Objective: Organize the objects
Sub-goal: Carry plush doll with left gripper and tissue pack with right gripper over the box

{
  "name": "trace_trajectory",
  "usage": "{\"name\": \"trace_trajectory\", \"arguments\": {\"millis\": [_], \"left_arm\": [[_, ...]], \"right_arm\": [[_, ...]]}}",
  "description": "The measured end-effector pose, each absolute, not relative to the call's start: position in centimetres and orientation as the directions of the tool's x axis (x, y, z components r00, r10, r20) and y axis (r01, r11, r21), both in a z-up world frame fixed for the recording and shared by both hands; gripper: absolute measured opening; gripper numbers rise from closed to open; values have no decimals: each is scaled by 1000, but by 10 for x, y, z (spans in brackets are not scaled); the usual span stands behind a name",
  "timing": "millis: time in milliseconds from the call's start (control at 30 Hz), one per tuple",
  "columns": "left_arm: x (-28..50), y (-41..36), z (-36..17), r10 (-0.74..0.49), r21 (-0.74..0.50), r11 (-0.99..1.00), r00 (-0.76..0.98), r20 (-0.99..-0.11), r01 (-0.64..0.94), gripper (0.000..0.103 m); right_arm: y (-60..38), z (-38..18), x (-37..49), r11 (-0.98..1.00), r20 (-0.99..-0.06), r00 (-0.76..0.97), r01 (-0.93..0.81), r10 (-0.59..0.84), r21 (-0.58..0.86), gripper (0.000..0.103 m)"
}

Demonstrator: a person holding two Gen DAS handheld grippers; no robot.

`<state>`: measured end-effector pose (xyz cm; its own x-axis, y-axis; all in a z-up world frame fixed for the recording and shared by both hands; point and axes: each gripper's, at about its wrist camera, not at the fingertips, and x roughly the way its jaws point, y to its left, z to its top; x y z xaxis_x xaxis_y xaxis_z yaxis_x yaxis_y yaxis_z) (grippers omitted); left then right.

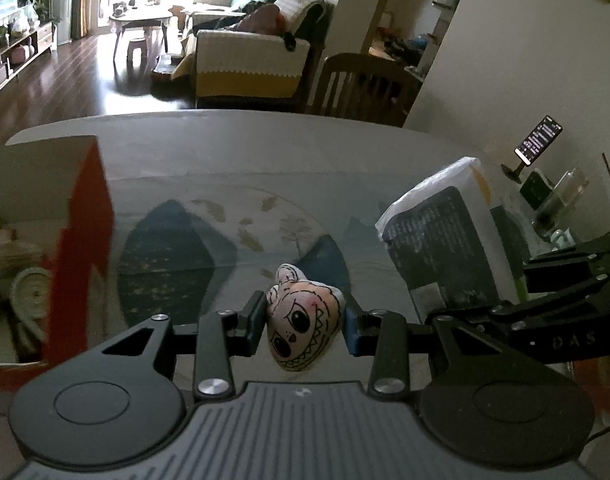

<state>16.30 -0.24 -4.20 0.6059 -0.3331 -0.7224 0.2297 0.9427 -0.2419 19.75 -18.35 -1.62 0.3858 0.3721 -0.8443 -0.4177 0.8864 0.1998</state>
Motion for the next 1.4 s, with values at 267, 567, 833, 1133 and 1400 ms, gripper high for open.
{"name": "trace_trajectory", "arguments": {"millis": [267, 567, 833, 1133, 1400], "left_arm": [[142, 46, -25, -345, -243, 938, 612, -712, 246, 38], [129, 113, -13, -332, -230, 943, 624, -708, 240, 38], [127, 166, -9, -300, -199, 953, 634, -713, 227, 38], [137, 221, -12, -236, -155, 971, 648, -724, 181, 38], [161, 260, -21, -132, -65, 990, 656, -743, 126, 38]], "right_arm": [[-135, 0, 177, 876, -833, 398, -443, 384, 192, 39], [-75, 8, 164, 865, -826, 403, -466, 394, 186, 39], [-16, 6, 166, 856, -825, 402, -486, 397, 175, 39], [45, -3, 185, 851, -828, 411, -507, 381, 140, 39], [83, -23, 209, 865, -843, 434, -496, 318, 71, 40]]}}
